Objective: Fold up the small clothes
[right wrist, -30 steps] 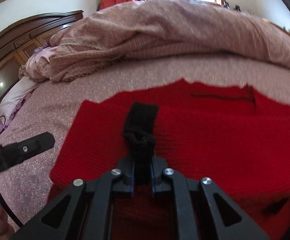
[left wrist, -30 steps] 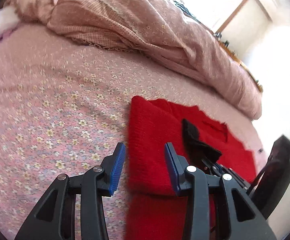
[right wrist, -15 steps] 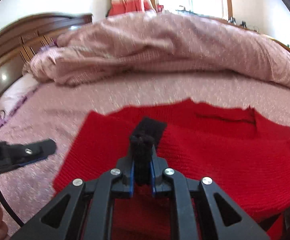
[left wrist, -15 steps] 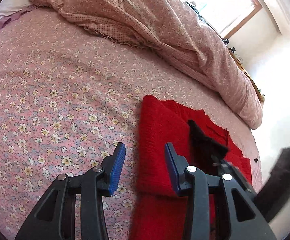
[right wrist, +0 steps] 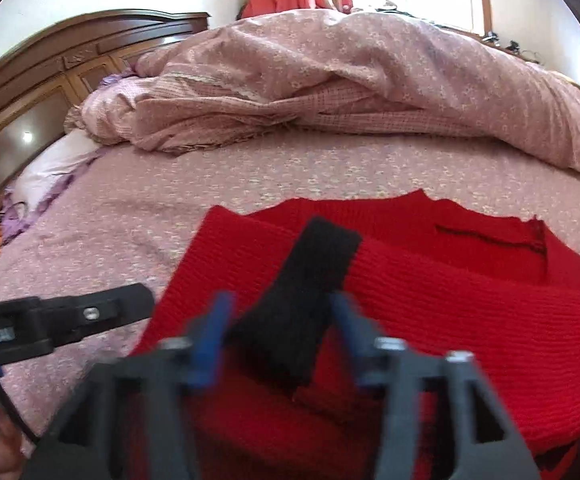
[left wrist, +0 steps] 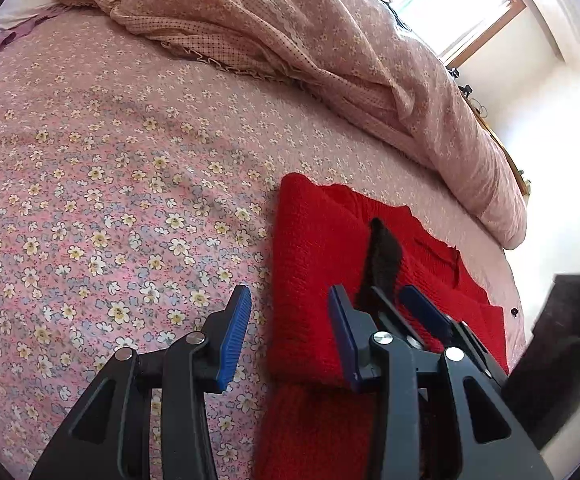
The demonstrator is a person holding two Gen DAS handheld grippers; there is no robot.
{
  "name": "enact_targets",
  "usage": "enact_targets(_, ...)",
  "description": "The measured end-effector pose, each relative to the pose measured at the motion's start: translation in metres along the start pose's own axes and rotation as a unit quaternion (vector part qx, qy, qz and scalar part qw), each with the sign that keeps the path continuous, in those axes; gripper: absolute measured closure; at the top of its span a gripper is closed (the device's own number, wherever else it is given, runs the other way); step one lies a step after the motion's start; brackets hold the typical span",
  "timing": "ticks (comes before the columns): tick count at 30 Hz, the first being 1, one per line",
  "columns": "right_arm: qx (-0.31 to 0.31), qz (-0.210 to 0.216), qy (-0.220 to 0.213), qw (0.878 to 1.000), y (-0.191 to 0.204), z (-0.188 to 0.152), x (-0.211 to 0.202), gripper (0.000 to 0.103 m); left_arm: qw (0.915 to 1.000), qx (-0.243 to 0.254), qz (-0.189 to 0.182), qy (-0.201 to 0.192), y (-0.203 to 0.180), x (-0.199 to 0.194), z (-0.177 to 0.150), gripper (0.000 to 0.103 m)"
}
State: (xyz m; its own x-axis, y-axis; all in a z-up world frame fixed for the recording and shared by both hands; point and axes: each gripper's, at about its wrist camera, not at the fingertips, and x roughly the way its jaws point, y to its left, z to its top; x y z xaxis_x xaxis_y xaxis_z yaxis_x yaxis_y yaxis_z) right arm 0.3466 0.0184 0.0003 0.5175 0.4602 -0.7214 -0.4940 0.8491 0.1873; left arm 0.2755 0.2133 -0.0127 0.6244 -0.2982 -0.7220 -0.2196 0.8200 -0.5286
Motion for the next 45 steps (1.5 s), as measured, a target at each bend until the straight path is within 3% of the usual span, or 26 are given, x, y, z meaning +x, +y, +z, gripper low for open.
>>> enact_targets(3, 0.017, 0.034, -0.033, 0.999, -0.004, -0.002, -0.025, 0.036, 0.9999, 0.010, -0.009, -0.008, -0.009, 0.002, 0.000, 0.069)
enact_targets(7, 0.057, 0.071, -0.068, 0.994, -0.026, -0.009, -0.072, 0.029, 0.9963, 0.077, 0.006, -0.037, -0.037, -0.007, -0.016, 0.069)
enact_targets(11, 0.097, 0.054, -0.060, 0.992, -0.066, -0.031, -0.118, 0.028, 0.9840, 0.161, 0.009, -0.076, -0.069, -0.023, -0.052, 0.069)
enact_targets(17, 0.106, 0.016, -0.026, 0.994, -0.120, -0.087, -0.179, 0.028, 0.9775, 0.195, 0.008, -0.080, -0.069, -0.046, -0.099, 0.069)
enact_targets(21, 0.106, -0.002, -0.038, 0.994, -0.148, -0.122, -0.224, 0.028, 0.9769, 0.195, 0.027, -0.082, -0.053, -0.075, -0.117, 0.069)
enact_targets(25, 0.121, -0.018, -0.057, 0.991, -0.175, -0.160, -0.262, 0.028, 0.9818, 0.182, 0.031, -0.044, -0.039, -0.095, -0.131, 0.061)
enact_targets(29, 0.118, -0.028, -0.051, 0.991, -0.190, -0.191, -0.280, 0.028, 0.9841, 0.174, 0.030, -0.023, -0.022, -0.113, -0.158, 0.052)
enact_targets(34, 0.165, -0.019, -0.037, 0.985, -0.209, -0.222, -0.284, 0.028, 0.9914, 0.127, 0.030, -0.009, 0.002, -0.109, -0.189, 0.051)
enact_targets(39, 0.138, -0.030, -0.049, 0.989, -0.193, -0.210, -0.281, 0.028, 0.9895, 0.142, 0.023, -0.015, -0.014, -0.103, -0.183, 0.051)
enact_targets(45, -0.009, -0.008, -0.064, 0.998, -0.117, -0.149, -0.232, 0.028, 0.9840, 0.174, 0.034, -0.024, -0.051, -0.057, -0.128, 0.051)
